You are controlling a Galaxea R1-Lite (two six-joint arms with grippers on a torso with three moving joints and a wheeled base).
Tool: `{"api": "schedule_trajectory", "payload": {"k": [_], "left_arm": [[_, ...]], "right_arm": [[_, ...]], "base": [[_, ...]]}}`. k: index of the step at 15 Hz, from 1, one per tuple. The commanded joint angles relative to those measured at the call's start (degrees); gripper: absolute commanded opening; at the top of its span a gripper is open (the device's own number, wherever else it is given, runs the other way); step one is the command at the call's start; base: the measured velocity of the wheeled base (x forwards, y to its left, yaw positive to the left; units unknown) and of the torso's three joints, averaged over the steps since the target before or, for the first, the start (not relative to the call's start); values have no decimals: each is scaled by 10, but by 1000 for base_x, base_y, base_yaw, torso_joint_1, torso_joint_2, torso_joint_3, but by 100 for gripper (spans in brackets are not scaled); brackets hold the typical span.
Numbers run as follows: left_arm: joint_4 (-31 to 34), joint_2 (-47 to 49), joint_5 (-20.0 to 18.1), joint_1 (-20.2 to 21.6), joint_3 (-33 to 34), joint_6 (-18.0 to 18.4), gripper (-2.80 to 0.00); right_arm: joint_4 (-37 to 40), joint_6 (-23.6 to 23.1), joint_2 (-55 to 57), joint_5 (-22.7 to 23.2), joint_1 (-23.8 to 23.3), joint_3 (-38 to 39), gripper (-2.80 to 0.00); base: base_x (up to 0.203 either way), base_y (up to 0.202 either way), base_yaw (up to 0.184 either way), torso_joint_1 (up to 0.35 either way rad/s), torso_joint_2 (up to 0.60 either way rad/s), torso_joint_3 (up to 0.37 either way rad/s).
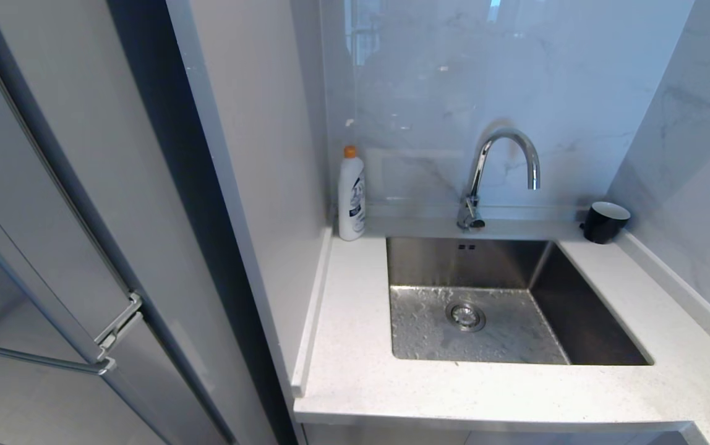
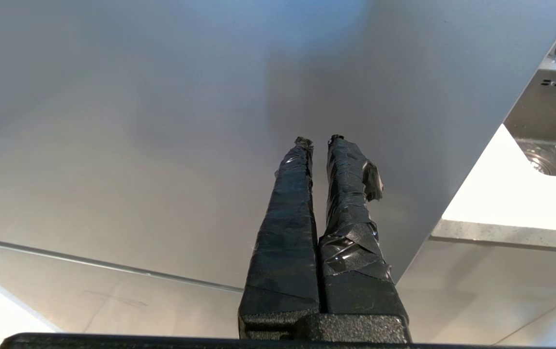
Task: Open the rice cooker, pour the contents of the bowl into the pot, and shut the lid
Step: Pick up the bowl on the table
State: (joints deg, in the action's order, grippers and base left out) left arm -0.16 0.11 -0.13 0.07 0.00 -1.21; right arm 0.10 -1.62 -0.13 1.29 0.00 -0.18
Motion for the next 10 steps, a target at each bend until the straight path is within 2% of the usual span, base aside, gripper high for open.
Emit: {"api": "schedule_trajectory", "payload": {"k": [1, 4, 10], "left_arm": [[0, 1, 0, -1, 1, -1, -280], [0, 1, 0, -1, 1, -1, -280], [0, 1, 0, -1, 1, -1, -280]], "right_arm": [[1, 0, 2, -1, 0, -1, -280], [3, 0, 2, -1, 0, -1, -280], [3, 0, 2, -1, 0, -1, -280]], "base": [[0, 0, 0, 0, 0, 0], [2, 3, -22, 0, 0, 2], [3, 7, -161, 1, -3, 3]]}}
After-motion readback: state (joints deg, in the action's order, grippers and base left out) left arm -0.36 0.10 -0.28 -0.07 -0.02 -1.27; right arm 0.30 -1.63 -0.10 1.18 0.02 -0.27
